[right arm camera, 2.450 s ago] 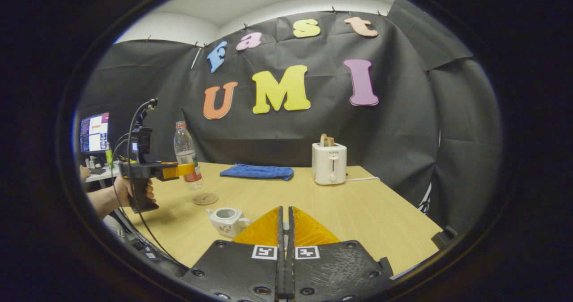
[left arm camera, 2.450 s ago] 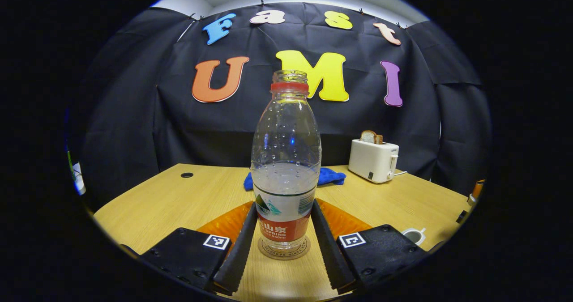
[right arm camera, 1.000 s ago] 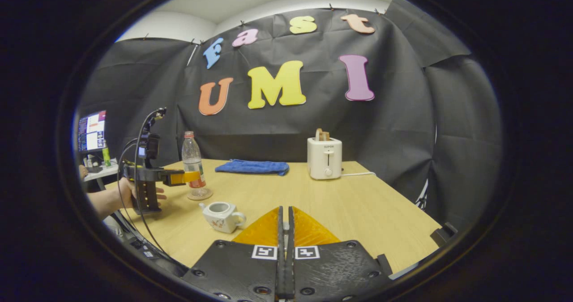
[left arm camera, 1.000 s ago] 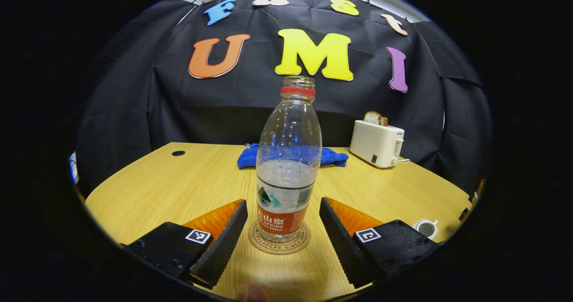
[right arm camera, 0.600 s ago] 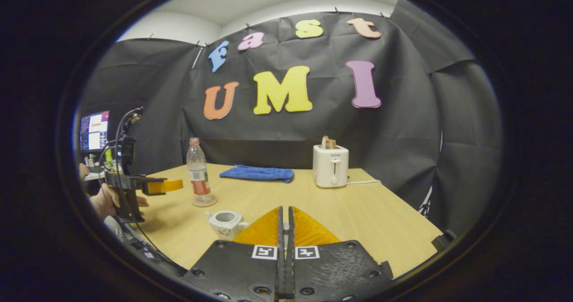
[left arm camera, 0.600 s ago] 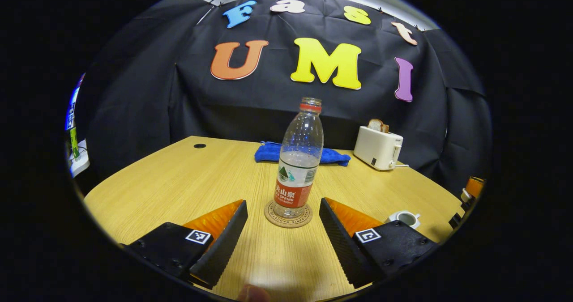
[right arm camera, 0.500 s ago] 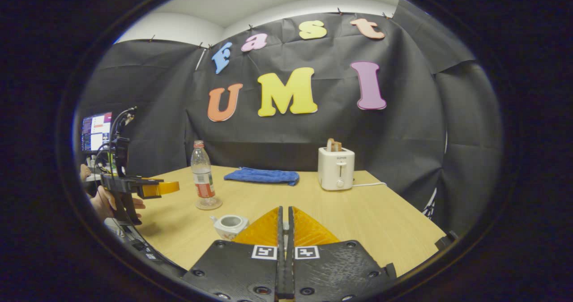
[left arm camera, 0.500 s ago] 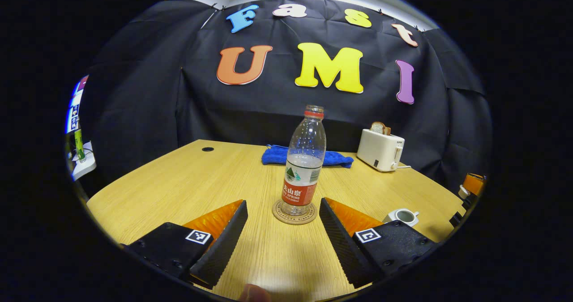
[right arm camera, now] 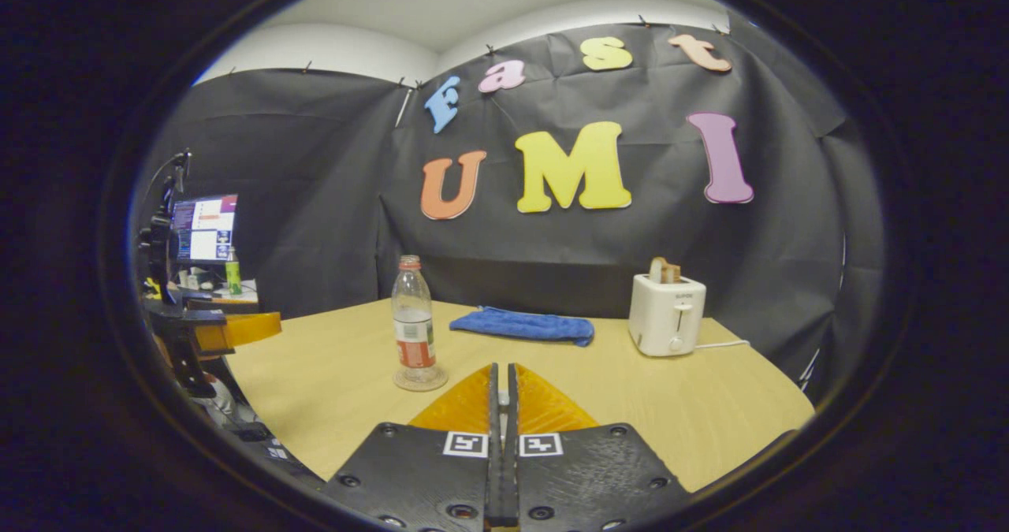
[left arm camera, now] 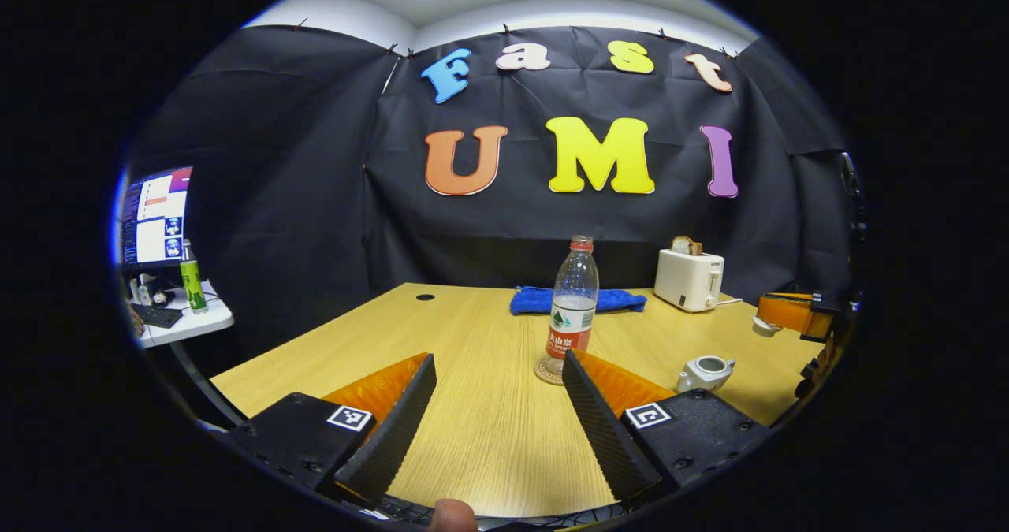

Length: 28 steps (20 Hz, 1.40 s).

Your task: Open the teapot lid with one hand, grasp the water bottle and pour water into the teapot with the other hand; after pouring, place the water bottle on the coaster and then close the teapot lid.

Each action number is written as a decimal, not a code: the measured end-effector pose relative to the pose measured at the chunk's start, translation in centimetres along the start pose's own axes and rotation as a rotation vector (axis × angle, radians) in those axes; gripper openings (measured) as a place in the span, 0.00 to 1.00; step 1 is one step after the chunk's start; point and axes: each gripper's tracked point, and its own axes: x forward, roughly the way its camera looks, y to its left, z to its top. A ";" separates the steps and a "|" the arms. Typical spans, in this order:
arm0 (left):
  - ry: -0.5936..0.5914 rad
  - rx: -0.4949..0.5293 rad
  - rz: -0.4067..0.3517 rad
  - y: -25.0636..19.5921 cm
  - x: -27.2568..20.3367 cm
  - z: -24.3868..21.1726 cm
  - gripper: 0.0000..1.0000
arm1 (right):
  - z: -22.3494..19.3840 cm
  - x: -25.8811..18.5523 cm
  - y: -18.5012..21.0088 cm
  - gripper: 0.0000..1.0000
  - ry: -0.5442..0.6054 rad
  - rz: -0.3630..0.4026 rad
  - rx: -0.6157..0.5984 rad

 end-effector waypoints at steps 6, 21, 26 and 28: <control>-0.053 0.043 0.043 1.0 -2.8 1.8 1.00 | -2.5 3.2 1.8 0.00 0.048 0.042 -0.005; -0.050 0.030 0.037 0.8 -3.0 1.9 1.00 | -5.4 4.9 1.5 0.00 0.060 0.048 -0.012; -0.046 0.028 0.027 0.4 -3.1 1.8 1.00 | -6.6 4.6 1.5 0.00 0.078 0.047 -0.005; -0.046 0.031 0.027 0.2 -3.0 1.9 1.00 | -6.3 4.7 1.5 0.00 0.068 0.042 -0.002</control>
